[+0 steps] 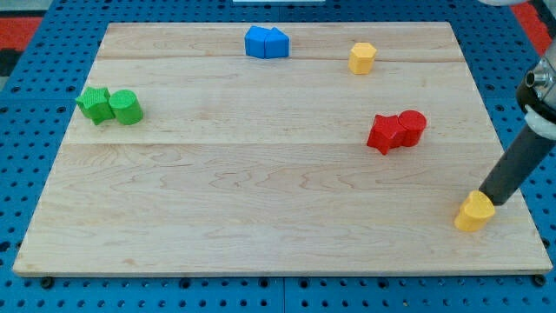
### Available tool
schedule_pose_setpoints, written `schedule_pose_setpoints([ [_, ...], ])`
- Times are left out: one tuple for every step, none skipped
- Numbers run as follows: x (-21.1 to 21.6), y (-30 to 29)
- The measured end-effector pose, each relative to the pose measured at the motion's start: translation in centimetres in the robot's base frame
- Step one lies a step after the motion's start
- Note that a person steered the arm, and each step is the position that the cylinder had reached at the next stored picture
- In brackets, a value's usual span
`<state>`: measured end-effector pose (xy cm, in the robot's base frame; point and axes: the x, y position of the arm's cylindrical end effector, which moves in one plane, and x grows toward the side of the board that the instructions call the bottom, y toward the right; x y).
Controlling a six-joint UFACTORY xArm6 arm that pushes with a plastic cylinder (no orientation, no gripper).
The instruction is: Group up the yellow blocks at the bottom right corner of the board
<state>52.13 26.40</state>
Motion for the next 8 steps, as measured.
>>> schedule_pose_setpoints([
  [-5.1, 3.3],
  [-12.3, 1.3],
  [-19.5, -1.4],
  [-25.3, -7.7],
  [-26.8, -12.5],
  [-22.3, -14.0],
  [-20.6, -18.4],
  [-20.0, -21.9],
])
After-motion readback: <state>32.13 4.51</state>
